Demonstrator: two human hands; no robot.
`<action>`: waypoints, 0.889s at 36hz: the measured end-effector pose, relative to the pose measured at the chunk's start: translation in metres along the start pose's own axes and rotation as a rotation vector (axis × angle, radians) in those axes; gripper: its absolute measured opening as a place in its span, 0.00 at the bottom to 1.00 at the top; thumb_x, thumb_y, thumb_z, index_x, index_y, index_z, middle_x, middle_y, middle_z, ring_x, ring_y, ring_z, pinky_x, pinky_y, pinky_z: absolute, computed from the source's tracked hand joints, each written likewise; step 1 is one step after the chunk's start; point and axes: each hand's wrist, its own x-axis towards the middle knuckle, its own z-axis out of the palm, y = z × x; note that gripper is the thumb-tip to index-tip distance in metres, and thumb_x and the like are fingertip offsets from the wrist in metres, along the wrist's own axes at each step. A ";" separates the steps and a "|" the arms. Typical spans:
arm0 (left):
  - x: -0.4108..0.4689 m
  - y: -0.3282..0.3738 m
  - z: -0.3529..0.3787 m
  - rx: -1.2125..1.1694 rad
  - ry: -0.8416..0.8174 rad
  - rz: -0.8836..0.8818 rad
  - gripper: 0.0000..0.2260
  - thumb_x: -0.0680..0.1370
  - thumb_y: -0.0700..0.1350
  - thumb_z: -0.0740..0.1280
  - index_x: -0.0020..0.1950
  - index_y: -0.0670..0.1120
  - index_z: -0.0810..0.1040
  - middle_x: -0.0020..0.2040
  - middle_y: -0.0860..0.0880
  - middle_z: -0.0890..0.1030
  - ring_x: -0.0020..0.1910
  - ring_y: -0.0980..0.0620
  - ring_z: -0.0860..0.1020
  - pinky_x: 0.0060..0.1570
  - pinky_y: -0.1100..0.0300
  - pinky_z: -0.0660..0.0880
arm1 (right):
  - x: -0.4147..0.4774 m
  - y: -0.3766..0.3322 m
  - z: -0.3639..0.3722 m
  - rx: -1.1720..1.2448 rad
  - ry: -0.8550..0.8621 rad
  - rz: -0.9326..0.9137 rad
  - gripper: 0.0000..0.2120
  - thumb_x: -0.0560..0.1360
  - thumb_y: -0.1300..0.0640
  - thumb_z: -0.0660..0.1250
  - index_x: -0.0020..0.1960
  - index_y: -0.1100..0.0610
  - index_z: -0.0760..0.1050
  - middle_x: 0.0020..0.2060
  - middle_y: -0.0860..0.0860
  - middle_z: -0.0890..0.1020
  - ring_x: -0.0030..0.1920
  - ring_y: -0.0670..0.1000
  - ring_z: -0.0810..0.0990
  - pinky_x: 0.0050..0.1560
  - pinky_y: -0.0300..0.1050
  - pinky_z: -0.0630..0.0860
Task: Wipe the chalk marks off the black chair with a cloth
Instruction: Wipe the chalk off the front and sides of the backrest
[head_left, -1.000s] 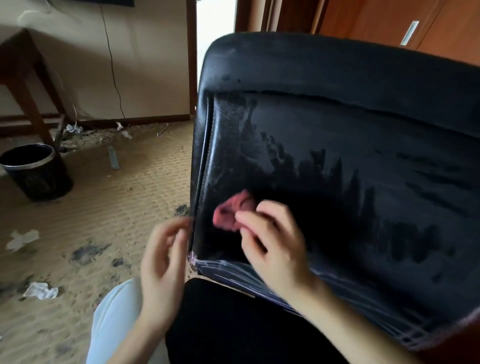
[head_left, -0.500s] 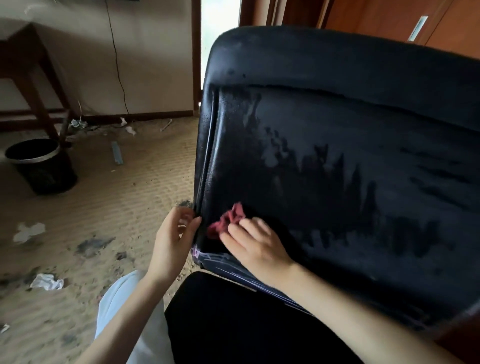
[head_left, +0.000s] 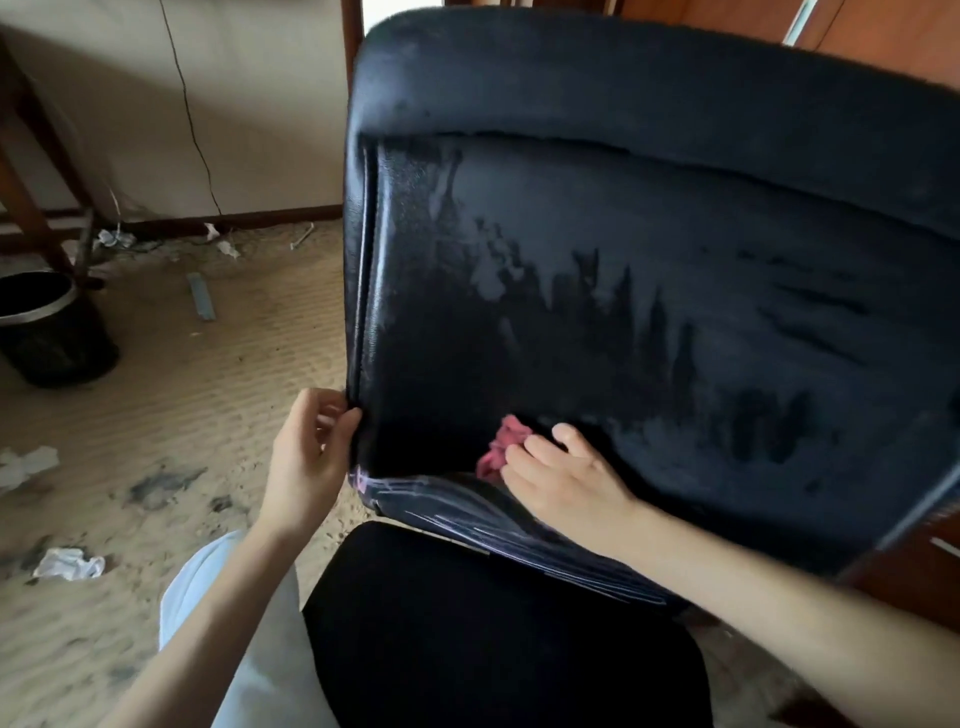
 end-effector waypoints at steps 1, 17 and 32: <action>-0.001 0.000 0.001 0.007 0.009 0.008 0.05 0.78 0.37 0.65 0.47 0.45 0.71 0.41 0.55 0.75 0.38 0.64 0.74 0.39 0.73 0.69 | -0.013 0.005 -0.001 -0.032 -0.040 -0.014 0.13 0.71 0.66 0.58 0.39 0.54 0.79 0.37 0.49 0.78 0.43 0.52 0.68 0.54 0.51 0.66; -0.008 0.007 0.008 0.007 0.072 -0.062 0.02 0.80 0.40 0.62 0.50 0.44 0.70 0.44 0.51 0.74 0.44 0.50 0.72 0.38 0.74 0.66 | 0.015 -0.045 -0.041 0.047 -0.115 -0.181 0.11 0.74 0.62 0.60 0.41 0.52 0.80 0.39 0.49 0.77 0.44 0.53 0.74 0.56 0.51 0.66; -0.011 0.002 0.018 -0.002 0.154 -0.028 0.06 0.80 0.40 0.62 0.46 0.49 0.69 0.40 0.53 0.71 0.38 0.67 0.72 0.40 0.74 0.67 | -0.061 -0.011 -0.010 -0.053 -0.547 -0.072 0.08 0.60 0.51 0.79 0.32 0.54 0.83 0.37 0.50 0.82 0.50 0.55 0.66 0.50 0.49 0.64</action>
